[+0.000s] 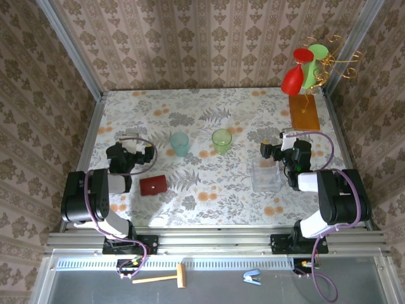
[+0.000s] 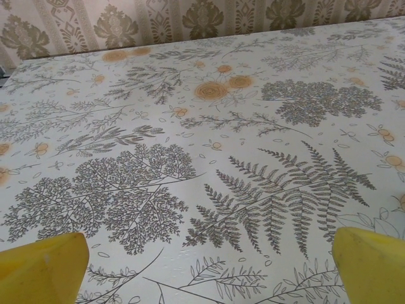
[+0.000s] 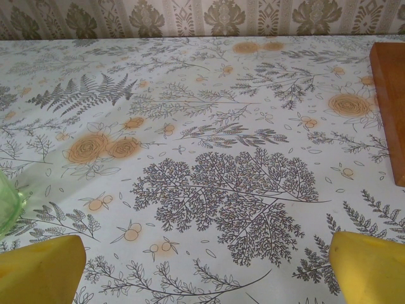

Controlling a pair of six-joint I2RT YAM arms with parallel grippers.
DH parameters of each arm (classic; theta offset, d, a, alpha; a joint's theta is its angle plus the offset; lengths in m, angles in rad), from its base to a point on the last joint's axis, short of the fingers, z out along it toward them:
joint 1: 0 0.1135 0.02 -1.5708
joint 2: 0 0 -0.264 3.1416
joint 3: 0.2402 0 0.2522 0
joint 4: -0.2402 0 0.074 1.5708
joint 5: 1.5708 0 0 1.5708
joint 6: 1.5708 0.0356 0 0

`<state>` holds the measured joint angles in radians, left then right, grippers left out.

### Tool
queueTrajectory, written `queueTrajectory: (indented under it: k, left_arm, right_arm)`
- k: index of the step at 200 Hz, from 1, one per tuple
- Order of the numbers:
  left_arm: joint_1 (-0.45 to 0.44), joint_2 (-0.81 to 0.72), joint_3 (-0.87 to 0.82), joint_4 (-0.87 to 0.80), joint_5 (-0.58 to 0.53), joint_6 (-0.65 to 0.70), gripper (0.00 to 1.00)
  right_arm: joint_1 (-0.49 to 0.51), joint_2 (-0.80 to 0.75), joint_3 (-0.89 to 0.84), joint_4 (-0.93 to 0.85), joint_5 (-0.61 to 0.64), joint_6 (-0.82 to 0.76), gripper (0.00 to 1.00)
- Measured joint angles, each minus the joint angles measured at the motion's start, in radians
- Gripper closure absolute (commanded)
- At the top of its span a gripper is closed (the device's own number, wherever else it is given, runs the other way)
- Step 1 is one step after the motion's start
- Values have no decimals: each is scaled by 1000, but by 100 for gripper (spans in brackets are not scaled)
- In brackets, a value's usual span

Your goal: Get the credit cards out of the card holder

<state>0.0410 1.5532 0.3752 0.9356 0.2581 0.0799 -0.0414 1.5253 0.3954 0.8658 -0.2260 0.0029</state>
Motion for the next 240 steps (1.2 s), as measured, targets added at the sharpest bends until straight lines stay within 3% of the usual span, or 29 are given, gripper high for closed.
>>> queueTrajectory:
  k: [85,146,194,240]
  left_arm:
    - [-4,0,0,-9,-57,-4,0]
    - [-58,-148,0,-106,-185,-4,0]
    - [-104,-338,38,-349,-294,-46,0]
    - [-113,-488,165,-711,-335,-214,0]
  right_arm:
    - [8,-8,0,-13,17,0,0]
    - [13,-183,51,-256,73,14,0]
    - [13,-278,166,-560,126,65,2]
    - [13,-322,267,-872,135,188,17]
